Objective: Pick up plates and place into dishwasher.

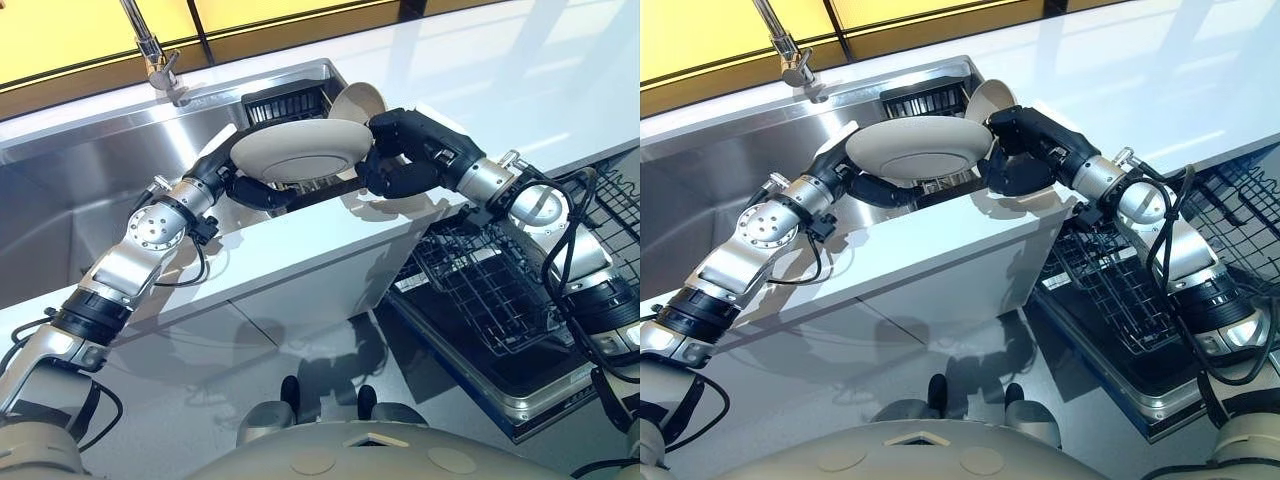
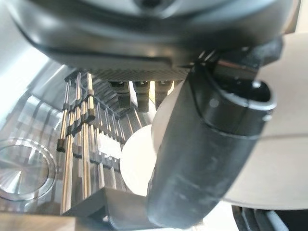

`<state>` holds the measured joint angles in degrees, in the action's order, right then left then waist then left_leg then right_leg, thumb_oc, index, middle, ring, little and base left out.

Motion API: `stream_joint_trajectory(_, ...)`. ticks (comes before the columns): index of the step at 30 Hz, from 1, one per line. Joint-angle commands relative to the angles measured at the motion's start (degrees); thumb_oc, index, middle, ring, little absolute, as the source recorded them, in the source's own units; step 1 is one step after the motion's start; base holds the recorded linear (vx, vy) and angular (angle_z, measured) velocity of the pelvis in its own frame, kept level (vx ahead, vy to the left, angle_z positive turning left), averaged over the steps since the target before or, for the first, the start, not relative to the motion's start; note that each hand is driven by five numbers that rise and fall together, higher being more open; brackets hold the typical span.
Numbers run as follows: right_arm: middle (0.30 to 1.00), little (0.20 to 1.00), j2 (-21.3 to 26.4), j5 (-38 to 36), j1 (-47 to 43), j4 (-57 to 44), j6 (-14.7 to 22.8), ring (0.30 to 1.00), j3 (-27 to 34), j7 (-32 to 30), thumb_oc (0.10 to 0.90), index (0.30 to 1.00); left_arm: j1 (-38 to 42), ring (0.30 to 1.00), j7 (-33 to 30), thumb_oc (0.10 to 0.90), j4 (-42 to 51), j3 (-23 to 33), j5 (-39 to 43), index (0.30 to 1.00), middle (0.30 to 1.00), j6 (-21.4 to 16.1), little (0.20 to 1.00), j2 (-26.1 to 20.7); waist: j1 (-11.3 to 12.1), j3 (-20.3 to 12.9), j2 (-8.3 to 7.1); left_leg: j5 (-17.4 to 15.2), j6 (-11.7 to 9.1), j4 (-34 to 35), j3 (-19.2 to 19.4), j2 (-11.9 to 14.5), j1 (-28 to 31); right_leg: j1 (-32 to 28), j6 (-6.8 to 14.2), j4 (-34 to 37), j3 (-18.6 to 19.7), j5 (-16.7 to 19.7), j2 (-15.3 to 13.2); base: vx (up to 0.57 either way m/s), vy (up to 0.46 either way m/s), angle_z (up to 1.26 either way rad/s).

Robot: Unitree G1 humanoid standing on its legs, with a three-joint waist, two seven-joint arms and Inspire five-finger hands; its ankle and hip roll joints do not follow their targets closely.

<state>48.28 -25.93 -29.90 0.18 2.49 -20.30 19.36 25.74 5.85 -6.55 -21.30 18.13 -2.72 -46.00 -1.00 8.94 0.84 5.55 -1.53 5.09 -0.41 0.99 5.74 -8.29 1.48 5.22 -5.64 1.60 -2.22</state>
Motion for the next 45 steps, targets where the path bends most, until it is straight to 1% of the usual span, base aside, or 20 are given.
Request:
stream_joint_trajectory(1,0.300,0.200,-4.4,-6.1,-7.5,-9.4,9.1,0.300,5.9,0.3,0.100,0.300,6.5,0.900,-1.9,0.800,-0.8,3.7,2.0,0.900,0.900,-5.6,0.900,2.1,-0.4,-4.2,-2.19,-6.0,1.5,-1.8,1.3,-1.7,1.8,0.2,0.4,-3.2,-2.3,-3.1,1.6,0.00,0.000,0.00)
stream_joint_trajectory(8,0.300,0.200,-4.6,-5.1,-8.2,-8.6,9.0,0.300,6.2,0.6,0.100,0.300,6.8,0.900,-1.3,0.800,-2.3,4.1,1.4,0.900,0.900,-6.7,0.900,2.8,-0.6,-4.2,-1.96,-6.0,1.4,-1.7,1.3,-1.7,1.9,0.2,0.4,-3.1,-2.1,-3.1,1.6,-0.01,0.003,0.00)
stream_joint_trajectory(14,0.300,0.200,-4.4,-4.6,-8.1,-8.8,8.9,0.300,6.4,0.4,0.100,0.300,7.1,0.900,-1.2,0.800,-1.9,4.2,1.3,0.900,0.900,-6.5,0.900,2.9,-0.8,-4.3,-1.95,-5.8,1.4,-1.5,1.2,-1.7,1.9,0.2,0.4,-3.0,-1.7,-3.0,1.7,0.00,0.000,0.00)
stream_joint_trajectory(18,0.300,0.200,-4.3,-4.7,-8.2,-8.9,9.7,0.300,6.7,-0.5,0.100,0.300,7.7,0.900,-1.5,0.800,-2.2,4.2,1.4,0.900,0.900,-6.5,0.900,2.7,-0.9,-4.3,-2.02,-5.8,1.4,-1.4,1.2,-1.8,1.9,0.2,0.4,-3.0,-1.6,-3.0,1.7,0.00,0.000,0.00)
stream_joint_trajectory(23,0.300,0.200,-3.9,-4.2,-8.7,-9.1,9.6,0.300,6.6,-0.1,0.100,0.300,8.3,0.900,-2.9,0.800,-2.1,4.8,2.9,0.900,0.900,-7.8,0.900,2.4,-0.9,-4.2,-2.05,-5.7,1.4,-1.2,1.5,-1.7,1.9,0.3,0.5,-2.9,-1.6,-2.9,1.6,0.00,0.000,0.00)
stream_joint_trajectory(27,0.300,0.200,-3.4,-4.1,-8.4,-9.3,9.8,0.300,6.8,-0.9,0.100,0.300,9.0,0.900,-5.2,0.800,-1.4,6.2,3.8,0.900,0.900,-9.1,0.900,1.5,-0.9,-4.4,-2.11,-5.6,1.3,-1.0,1.7,-1.7,1.9,0.3,0.6,-2.8,-1.6,-2.8,1.6,0.00,0.000,0.00)
stream_joint_trajectory(29,0.300,0.200,-3.4,-6.4,-8.5,-8.7,11.1,0.300,7.8,-4.6,0.100,0.300,10.0,0.900,-6.8,0.800,-0.7,8.2,3.3,0.900,0.900,-9.2,0.900,-0.5,-0.7,-4.4,-1.94,-5.6,1.2,-0.9,1.7,-1.6,2.0,0.2,0.5,-2.7,-1.7,-2.9,1.5,-0.01,0.007,0.02)
stream_joint_trajectory(32,0.300,0.200,-4.5,-9.2,-8.1,-8.5,12.6,0.300,9.7,-7.8,0.100,0.300,9.8,0.900,-7.7,0.800,-0.8,9.6,1.7,0.900,0.900,-8.5,0.900,-2.1,-0.4,-4.4,-1.72,-5.6,1.2,-0.8,1.6,-1.6,2.0,0.1,0.5,-2.6,-1.8,-2.8,1.5,-0.02,0.007,0.05)
stream_joint_trajectory(36,0.300,0.200,-7.6,-13.0,-6.2,-9.3,14.8,0.300,15.1,-13.4,0.100,0.300,6.8,0.900,-8.1,0.800,-2.7,13.7,0.9,0.900,0.900,-7.8,0.900,-4.1,-0.1,-4.4,-1.18,-5.8,1.4,-0.6,1.5,-1.8,2.1,0.0,0.6,-2.2,-2.0,-2.7,1.5,-0.03,0.016,0.05)
stream_joint_trajectory(37,0.300,0.200,-8.1,-13.3,-5.9,-9.1,15.2,0.300,15.9,-13.8,0.100,0.300,6.2,0.900,-8.1,0.800,-3.3,14.3,0.8,0.900,0.900,-8.2,0.900,-4.2,-0.1,-4.3,-1.07,-5.3,1.4,-0.7,1.6,-1.8,1.7,0.4,0.6,-2.3,-2.1,-2.3,1.4,0.00,0.000,0.00)
stream_joint_trajectory(38,0.300,0.200,-8.5,-13.6,-5.5,-9.0,15.6,0.300,16.7,-14.8,0.100,0.300,5.6,0.900,-8.4,0.800,-4.0,14.9,0.9,0.900,0.900,-8.3,0.900,-4.4,-0.1,-4.4,-0.95,-5.8,1.4,-0.5,1.5,-1.8,2.0,0.1,0.7,-2.1,-2.0,-2.7,1.4,0.00,0.030,0.04)
stream_joint_trajectory(39,0.300,0.200,-9.3,-13.6,-4.6,-8.8,16.8,0.300,18.4,-17.8,0.100,0.300,4.4,0.900,-9.5,0.800,-5.9,16.2,0.6,0.900,0.900,-9.0,0.900,-4.4,-0.2,-4.6,-0.73,-5.8,1.3,-0.4,1.7,-1.8,2.0,0.2,0.7,-1.9,-1.9,-2.6,1.4,0.03,0.034,0.05)
stream_joint_trajectory(40,0.300,0.200,-9.5,-12.0,-4.2,-8.2,16.9,0.300,19.6,-20.4,0.100,0.300,4.0,0.900,-10.5,0.800,-7.4,17.0,0.3,0.900,0.900,-9.6,0.900,-4.6,-0.3,-4.7,-0.62,-5.9,1.3,-0.4,1.9,-1.7,2.0,0.2,0.7,-1.8,-1.9,-2.6,1.4,0.00,0.035,0.03)
stream_joint_trajectory(41,0.300,0.200,-9.4,-8.7,-4.0,-7.6,16.8,0.300,20.5,-23.8,0.100,0.300,3.8,0.900,-11.5,0.800,-8.6,17.5,-0.1,0.900,0.900,-10.0,0.900,-4.7,-0.5,-4.8,-0.55,-5.9,1.2,-0.4,2.1,-1.7,1.9,0.2,0.8,-1.7,-1.8,-2.6,1.4,0.00,0.000,0.00)
stream_joint_trajectory(43,0.300,0.200,-8.0,-3.1,-3.4,-6.3,17.0,0.300,21.7,-28.9,0.100,0.300,3.5,0.900,-12.4,0.800,-9.7,18.3,0.1,0.900,0.900,-10.4,0.900,-5.1,-0.7,-4.8,-0.52,-5.4,1.1,-0.4,2.4,-1.7,1.7,0.5,0.8,-1.8,-1.8,-2.2,1.4,0.00,0.000,0.00)
stream_joint_trajectory(44,0.300,0.200,-6.6,1.6,-2.7,-5.5,16.7,0.300,22.7,-33.1,0.100,0.300,3.1,0.900,-13.2,0.800,-9.8,19.0,0.5,0.900,0.900,-10.2,0.900,-5.3,-0.9,-4.9,-0.47,-5.4,1.1,-0.4,2.6,-1.7,1.7,0.6,0.8,-1.8,-1.7,-2.1,1.4,0.00,0.000,0.00)
stream_joint_trajectory(45,0.300,0.200,-5.9,3.5,-2.2,-5.1,16.1,0.300,23.2,-34.8,0.100,0.300,2.8,0.900,-13.7,0.800,-9.7,19.4,0.6,0.900,0.900,-10.1,0.900,-5.4,-0.9,-4.9,-0.43,-5.3,1.1,-0.4,2.7,-1.6,1.6,0.7,0.8,-1.9,-1.7,-2.1,1.4,0.00,0.000,0.00)
